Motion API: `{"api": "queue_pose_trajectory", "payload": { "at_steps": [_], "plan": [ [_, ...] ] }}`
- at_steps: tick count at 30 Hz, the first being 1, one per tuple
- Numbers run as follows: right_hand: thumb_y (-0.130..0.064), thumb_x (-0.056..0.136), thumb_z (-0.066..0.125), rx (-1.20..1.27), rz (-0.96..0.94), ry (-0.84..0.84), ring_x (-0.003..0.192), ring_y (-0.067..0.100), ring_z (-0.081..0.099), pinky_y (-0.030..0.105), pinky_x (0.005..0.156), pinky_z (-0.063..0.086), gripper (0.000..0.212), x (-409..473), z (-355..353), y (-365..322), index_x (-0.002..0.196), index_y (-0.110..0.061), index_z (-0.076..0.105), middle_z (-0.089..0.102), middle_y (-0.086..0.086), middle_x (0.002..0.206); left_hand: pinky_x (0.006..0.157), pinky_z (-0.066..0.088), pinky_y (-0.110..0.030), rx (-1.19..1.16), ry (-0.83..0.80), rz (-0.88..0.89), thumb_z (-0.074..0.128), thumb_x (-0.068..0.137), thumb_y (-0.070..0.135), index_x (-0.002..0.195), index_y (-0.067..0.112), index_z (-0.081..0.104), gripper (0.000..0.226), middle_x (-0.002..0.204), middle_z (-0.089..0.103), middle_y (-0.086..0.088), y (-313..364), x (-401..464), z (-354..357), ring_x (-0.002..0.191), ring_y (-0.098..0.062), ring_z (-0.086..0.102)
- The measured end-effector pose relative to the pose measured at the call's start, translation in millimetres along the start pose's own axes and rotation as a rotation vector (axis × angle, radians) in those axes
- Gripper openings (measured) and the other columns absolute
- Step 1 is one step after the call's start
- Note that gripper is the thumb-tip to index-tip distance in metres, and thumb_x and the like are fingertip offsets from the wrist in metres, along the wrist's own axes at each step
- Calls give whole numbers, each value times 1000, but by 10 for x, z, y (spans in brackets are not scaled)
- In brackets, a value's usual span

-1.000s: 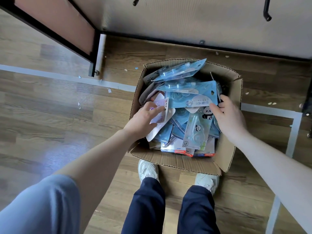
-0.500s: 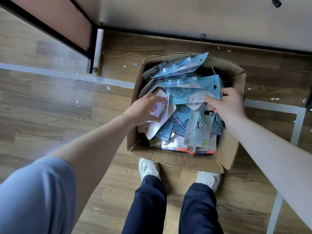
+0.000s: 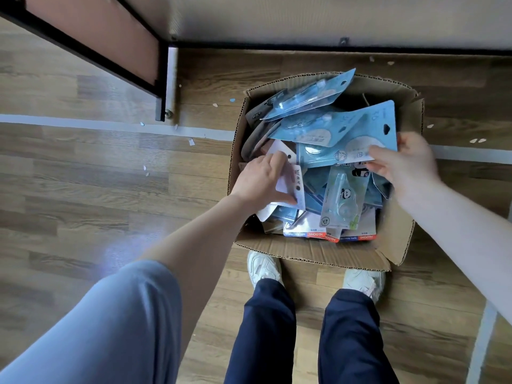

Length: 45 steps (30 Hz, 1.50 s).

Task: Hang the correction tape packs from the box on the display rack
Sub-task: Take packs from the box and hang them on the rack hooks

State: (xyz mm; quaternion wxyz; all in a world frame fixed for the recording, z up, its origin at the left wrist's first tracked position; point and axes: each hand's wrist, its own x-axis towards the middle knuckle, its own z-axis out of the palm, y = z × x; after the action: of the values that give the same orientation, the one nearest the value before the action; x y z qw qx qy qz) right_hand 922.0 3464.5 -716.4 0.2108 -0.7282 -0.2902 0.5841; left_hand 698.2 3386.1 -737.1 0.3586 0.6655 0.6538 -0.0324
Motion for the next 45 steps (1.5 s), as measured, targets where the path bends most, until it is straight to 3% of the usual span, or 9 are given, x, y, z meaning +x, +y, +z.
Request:
{"api": "queue_pose_trajectory", "payload": {
  "at_steps": [2, 6, 11, 15, 20, 25, 32, 39, 45],
  "plan": [
    [-2, 85, 64, 20, 2, 21, 93, 20, 67, 20, 64, 54, 27, -44, -73, -38, 105, -11, 48, 61, 9, 116, 63, 28, -29, -125, -20, -52, 82, 70, 39, 104, 3, 50, 58, 93, 59, -10, 62, 0, -12, 86, -27, 53],
    [-8, 87, 65, -9, -3, 71, 91, 12, 66, 18, 66, 54, 30, -139, -260, -162, 112, -14, 50, 61, 3, 114, 58, 33, -11, -296, -54, -126, 79, 76, 32, 70, 22, 54, 28, 74, 51, 15, 146, 11, -112, 74, -10, 50],
    [-12, 87, 66, -49, -20, 103, 98, 13, 63, 21, 71, 53, 24, -260, -415, -292, 106, -20, 53, 60, 2, 117, 56, 34, -6, -630, 4, -307, 76, 80, 28, 79, 13, 63, 20, 69, 56, 13, 247, -26, -323, 59, 12, 50],
    [-15, 90, 63, -28, -27, 122, 97, 11, 62, 19, 70, 51, 17, -402, -460, -397, 104, -21, 55, 60, -3, 107, 43, 30, -9, -723, 43, -376, 71, 85, 26, 81, 7, 56, 25, 50, 56, 10, 328, -96, -429, 39, 6, 45],
    [-16, 92, 60, -35, -52, 165, 91, 9, 60, 21, 75, 53, 10, -542, -475, -549, 100, -20, 56, 61, -2, 101, 60, 41, -22, -768, 127, -460, 67, 88, 33, 69, 18, 46, 32, 68, 57, 6, 383, -152, -535, 65, -10, 54],
    [-17, 92, 59, -33, -81, 164, 86, 6, 59, 26, 83, 52, 6, -656, -504, -719, 98, -16, 57, 62, -1, 102, 47, 33, -14, -818, 217, -478, 65, 90, 31, 66, 19, 43, 35, 65, 50, 5, 486, -247, -696, 57, -7, 43],
    [-19, 93, 59, -28, -146, 161, 76, 0, 57, 17, 67, 49, 7, -966, -605, -1031, 99, -15, 57, 61, -3, 101, 51, 33, -21, -931, 301, -484, 63, 91, 32, 70, 16, 47, 31, 67, 51, 2, 732, -380, -1047, 58, -9, 43],
    [-17, 92, 60, 7, -237, 157, 77, 0, 57, 18, 64, 46, 6, -1309, -777, -1454, 97, -14, 60, 65, 0, 100, 56, 31, -26, -968, 395, -435, 65, 89, 33, 73, 13, 49, 30, 66, 48, 0, 1027, -525, -1545, 58, -11, 39],
    [-18, 91, 62, 31, -331, 145, 74, 1, 59, 18, 59, 45, 7, -1655, -970, -1822, 94, -12, 62, 66, 1, 94, 59, 37, -24, -1011, 437, -392, 62, 91, 33, 74, 14, 52, 28, 71, 57, -2, 1314, -703, -1940, 64, -13, 49]
  ]
}}
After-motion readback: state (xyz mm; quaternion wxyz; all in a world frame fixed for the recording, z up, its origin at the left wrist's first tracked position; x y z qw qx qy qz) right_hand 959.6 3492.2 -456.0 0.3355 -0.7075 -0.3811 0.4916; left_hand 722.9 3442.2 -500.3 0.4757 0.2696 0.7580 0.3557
